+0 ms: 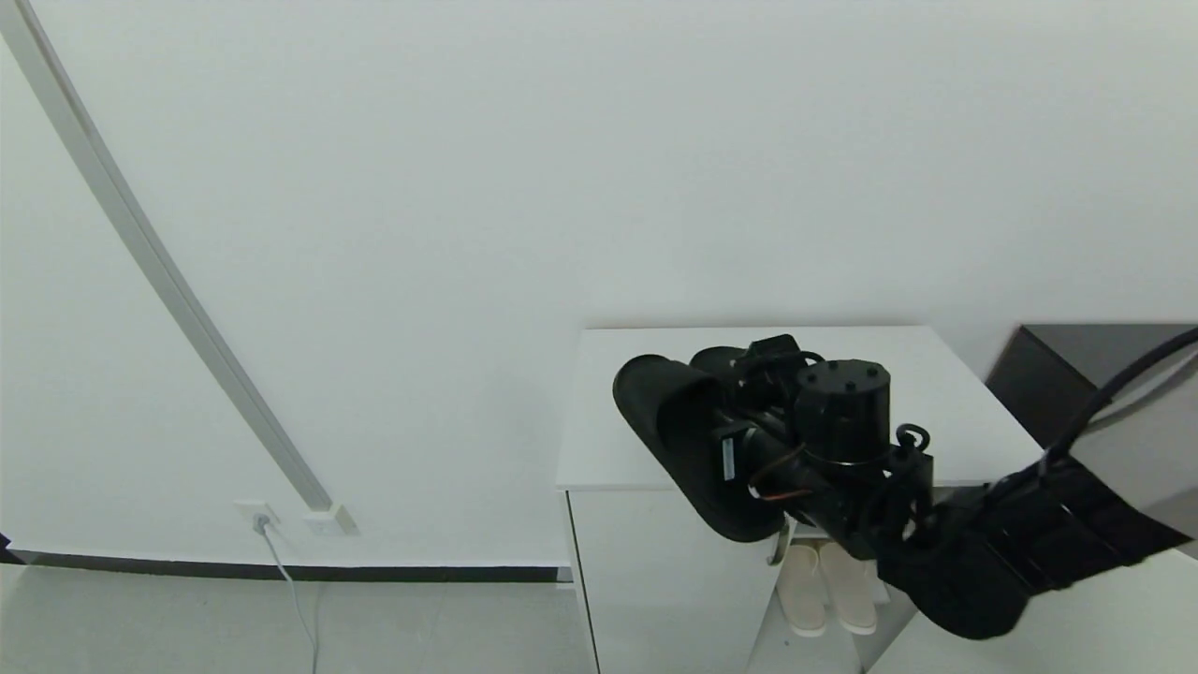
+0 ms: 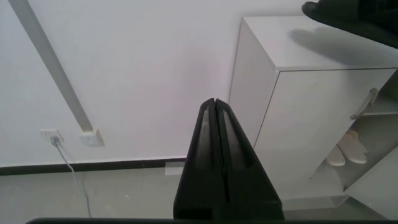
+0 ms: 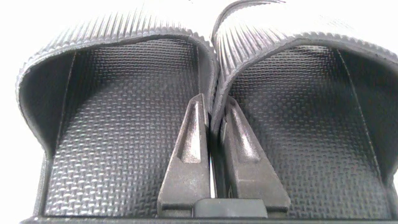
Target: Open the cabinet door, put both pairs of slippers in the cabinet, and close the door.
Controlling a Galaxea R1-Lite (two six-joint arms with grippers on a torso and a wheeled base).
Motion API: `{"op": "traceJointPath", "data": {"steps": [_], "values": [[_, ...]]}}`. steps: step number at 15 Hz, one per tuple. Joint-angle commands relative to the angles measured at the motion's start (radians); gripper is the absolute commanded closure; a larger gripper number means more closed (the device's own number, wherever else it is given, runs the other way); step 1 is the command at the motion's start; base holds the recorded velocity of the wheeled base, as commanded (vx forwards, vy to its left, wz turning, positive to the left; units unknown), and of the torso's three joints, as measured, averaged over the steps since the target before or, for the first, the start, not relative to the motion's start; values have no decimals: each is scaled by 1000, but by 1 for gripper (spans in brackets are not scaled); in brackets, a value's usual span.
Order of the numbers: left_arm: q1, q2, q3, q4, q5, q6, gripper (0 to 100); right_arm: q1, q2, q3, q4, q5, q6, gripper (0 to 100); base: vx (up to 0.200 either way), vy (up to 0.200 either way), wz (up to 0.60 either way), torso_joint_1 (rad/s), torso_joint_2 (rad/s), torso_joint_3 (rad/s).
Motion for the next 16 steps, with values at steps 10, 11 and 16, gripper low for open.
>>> {"op": "traceJointPath", "data": {"steps": [10,11,16], "values": [[0,0,0,0,0,-2,100,90,-167,224,-42,60,-10,100,0,0,0,0,0,0],[0,0,0,0,0,-2,100,90,-167,224,-42,60,-10,100,0,0,0,0,0,0],[0,0,0,0,0,0,100,95,-165,222,-42,60,-12,100,-40,0,0,1,0,0]]}}
